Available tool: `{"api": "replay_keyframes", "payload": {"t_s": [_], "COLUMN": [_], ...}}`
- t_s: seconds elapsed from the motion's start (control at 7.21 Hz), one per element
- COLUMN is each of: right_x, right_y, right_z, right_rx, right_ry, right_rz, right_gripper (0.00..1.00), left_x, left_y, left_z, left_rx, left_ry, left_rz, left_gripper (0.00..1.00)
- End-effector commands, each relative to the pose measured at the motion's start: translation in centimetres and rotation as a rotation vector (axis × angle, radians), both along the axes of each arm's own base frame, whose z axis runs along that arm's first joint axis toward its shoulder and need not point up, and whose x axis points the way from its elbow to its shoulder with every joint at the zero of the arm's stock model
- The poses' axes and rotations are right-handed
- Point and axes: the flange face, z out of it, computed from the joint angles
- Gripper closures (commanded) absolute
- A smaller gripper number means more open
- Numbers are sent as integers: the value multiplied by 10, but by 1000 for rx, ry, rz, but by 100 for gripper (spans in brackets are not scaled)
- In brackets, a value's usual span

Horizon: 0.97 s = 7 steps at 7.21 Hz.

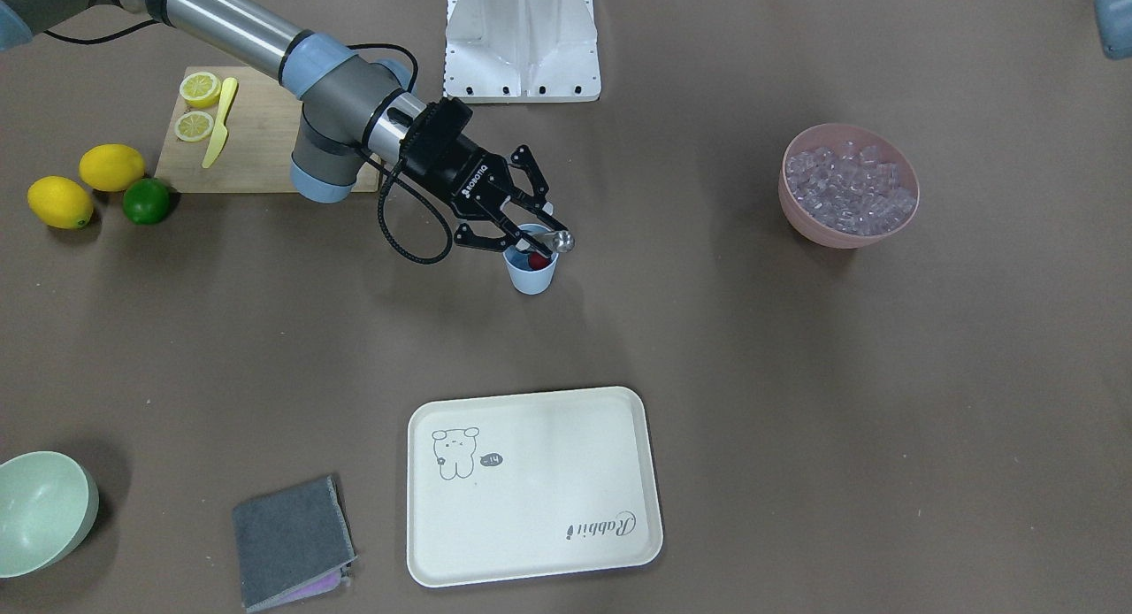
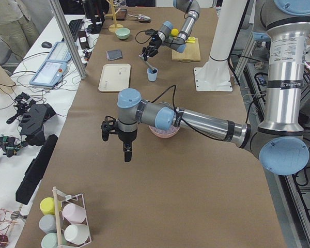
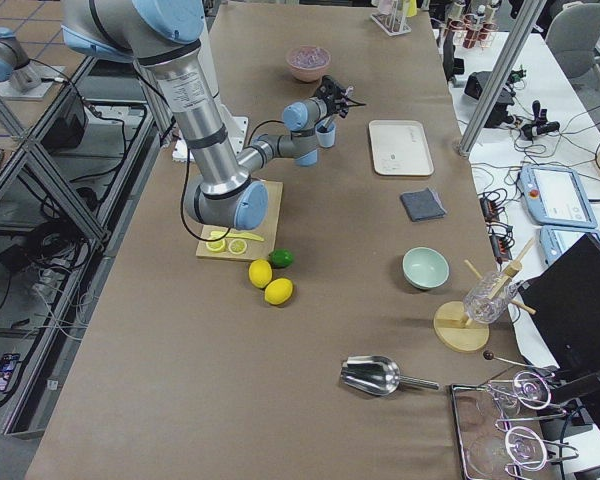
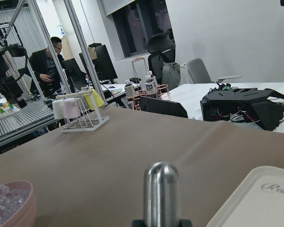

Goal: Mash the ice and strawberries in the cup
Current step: 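Press the muddler down into the cup repeatedly with the right gripper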

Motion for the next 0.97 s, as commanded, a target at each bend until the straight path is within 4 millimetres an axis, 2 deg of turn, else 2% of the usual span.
{"api": "replay_keyframes", "payload": {"t_s": [0.0, 0.14, 0.28, 0.42, 0.83], "right_x": [23, 38, 45, 41, 12], "right_y": [-19, -31, -36, -35, -16], "right_z": [-29, -38, -43, -37, -20], "right_rx": [23, 30, 36, 30, 12], "right_ry": [-46, -58, -67, -57, -26], "right_rz": [38, 61, 67, 63, 24], "right_gripper": [100, 100, 100, 100, 100], "left_x": [0, 0, 0, 0, 2], "left_y": [-1, -1, -1, -1, -5], "left_z": [0, 0, 0, 0, 12], "left_rx": [0, 0, 0, 0, -15], "left_ry": [0, 0, 0, 0, -4], "left_rz": [0, 0, 0, 0, 2], "left_gripper": [2, 2, 2, 2, 2]}}
